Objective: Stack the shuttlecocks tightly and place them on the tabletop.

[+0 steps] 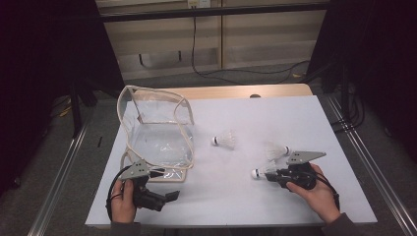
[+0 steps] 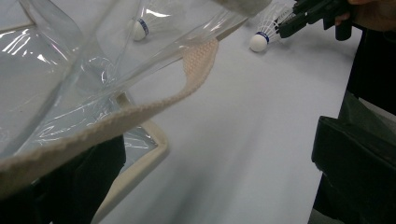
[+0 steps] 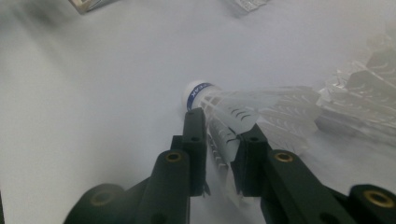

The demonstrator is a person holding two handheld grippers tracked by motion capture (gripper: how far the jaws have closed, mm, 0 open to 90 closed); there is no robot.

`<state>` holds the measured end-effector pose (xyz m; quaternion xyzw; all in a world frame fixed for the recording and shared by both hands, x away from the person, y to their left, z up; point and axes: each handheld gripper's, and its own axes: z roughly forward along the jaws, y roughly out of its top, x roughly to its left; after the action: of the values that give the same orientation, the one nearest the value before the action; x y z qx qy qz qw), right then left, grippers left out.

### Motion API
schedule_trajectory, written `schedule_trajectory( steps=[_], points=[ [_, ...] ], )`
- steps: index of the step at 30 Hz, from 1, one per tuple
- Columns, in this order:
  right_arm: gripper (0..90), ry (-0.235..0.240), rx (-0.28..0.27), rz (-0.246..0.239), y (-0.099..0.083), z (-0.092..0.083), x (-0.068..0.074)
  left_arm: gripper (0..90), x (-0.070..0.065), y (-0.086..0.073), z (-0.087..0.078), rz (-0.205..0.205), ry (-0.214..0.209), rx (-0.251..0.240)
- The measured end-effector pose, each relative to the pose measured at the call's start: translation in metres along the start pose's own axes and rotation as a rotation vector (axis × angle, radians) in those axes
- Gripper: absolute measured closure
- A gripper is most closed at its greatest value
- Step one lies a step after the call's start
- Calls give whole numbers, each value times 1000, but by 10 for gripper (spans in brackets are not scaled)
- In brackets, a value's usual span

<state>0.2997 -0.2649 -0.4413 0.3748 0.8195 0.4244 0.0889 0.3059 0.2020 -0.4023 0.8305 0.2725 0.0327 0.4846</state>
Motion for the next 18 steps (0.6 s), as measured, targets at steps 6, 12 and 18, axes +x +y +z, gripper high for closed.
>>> schedule_trajectory(
  steps=[6,12,18],
  points=[
    [884,28,-8,-10,3,-1,1,31,0,0,0,0,0,0],
    [893,46,-29,-6,11,-2,4,30,0,0,0,1,0,1],
    [893,49,-47,3,19,-1,3,32,0,0,-1,3,0,0]
  ],
)
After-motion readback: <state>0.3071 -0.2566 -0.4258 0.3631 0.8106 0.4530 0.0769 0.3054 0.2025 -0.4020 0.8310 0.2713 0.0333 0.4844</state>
